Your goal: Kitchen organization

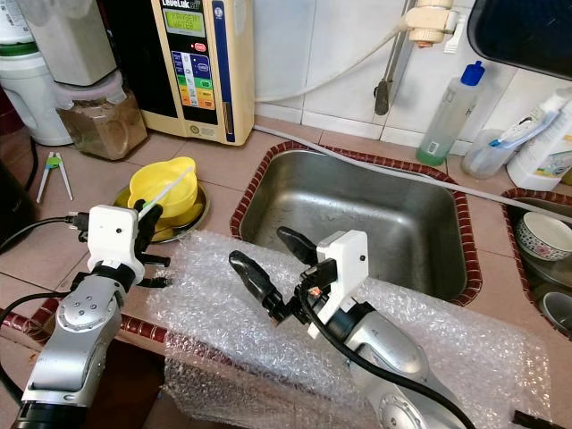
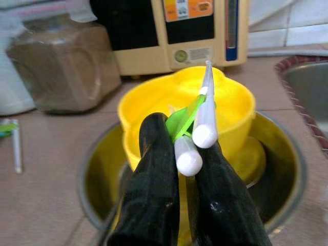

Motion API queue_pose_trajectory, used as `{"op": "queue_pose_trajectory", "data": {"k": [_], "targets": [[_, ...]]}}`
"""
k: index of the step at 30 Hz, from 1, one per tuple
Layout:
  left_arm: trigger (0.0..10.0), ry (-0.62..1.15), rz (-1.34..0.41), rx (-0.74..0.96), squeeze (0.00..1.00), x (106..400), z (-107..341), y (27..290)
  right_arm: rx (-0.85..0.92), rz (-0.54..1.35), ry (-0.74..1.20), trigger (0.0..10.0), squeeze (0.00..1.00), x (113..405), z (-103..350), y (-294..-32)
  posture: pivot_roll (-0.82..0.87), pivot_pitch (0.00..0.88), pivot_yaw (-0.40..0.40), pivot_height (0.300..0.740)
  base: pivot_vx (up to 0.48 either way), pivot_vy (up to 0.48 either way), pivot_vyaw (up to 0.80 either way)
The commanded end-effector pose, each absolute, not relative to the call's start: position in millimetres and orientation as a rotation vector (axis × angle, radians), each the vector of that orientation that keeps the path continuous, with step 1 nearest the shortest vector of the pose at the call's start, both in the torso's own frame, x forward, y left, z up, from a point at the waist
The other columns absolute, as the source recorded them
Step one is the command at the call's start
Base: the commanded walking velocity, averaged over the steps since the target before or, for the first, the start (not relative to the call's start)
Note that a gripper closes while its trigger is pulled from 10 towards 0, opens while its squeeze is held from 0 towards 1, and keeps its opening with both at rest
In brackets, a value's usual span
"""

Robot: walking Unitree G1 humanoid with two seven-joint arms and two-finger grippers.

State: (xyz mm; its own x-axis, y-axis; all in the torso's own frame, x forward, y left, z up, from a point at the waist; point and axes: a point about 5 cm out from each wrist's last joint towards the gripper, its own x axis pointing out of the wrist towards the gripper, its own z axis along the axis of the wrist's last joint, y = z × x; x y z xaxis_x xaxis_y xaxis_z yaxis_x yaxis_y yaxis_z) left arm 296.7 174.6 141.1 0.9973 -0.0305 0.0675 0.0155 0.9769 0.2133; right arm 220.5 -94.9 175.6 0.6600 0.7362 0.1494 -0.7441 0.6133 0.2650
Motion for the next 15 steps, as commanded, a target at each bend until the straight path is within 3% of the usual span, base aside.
{"op": "queue_pose_trajectory", "data": {"k": [1,10,15], "targets": [[0.0,-0.122,0.002,0.230,0.00,297,151,177,0.331,0.886,-0.037,10.0,0.00,216,181,-96,0.02,0.068,-0.037,0.740,0.000,0.000,0.00],[0.0,-0.336,-0.052,0.293,0.00,295,186,166,0.292,0.818,-0.046,10.0,0.00,225,181,-105,0.02,0.062,-0.046,0.740,0.000,0.000,0.00],[0.0,-0.384,-0.196,0.094,0.00,298,206,146,0.264,0.597,-0.109,10.0,0.00,248,188,-123,0.02,0.059,-0.051,0.740,0.000,0.000,0.00]]}}
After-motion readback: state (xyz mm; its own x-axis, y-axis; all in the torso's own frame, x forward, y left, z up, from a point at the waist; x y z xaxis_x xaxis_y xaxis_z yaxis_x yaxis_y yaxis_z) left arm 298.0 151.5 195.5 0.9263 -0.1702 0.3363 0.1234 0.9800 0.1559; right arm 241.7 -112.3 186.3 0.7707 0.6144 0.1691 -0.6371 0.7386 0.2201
